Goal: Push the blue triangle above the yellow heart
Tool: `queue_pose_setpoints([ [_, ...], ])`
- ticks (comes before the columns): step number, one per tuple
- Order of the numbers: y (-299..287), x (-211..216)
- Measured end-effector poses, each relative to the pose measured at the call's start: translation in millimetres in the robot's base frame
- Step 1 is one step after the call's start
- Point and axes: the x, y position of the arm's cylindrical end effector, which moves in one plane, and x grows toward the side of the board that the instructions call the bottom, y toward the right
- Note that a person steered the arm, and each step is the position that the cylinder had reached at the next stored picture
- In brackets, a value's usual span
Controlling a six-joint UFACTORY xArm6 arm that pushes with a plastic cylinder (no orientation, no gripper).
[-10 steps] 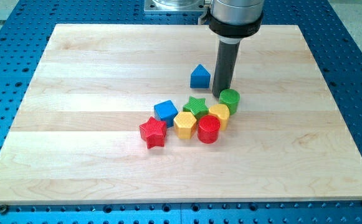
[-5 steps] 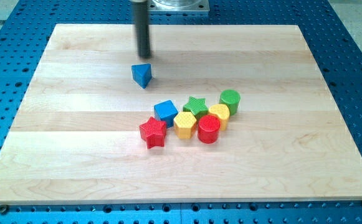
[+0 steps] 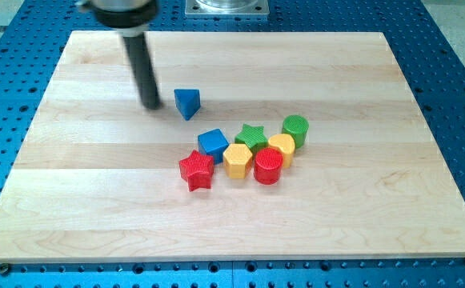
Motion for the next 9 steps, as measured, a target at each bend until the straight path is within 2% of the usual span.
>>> queue_pose_setpoints([
  [1, 97, -13],
  [2, 73, -13],
  [3, 11, -5],
  [4, 98, 20],
  [5, 148, 20],
  [7, 158, 22],
  [8, 200, -5],
  [9, 234, 1],
])
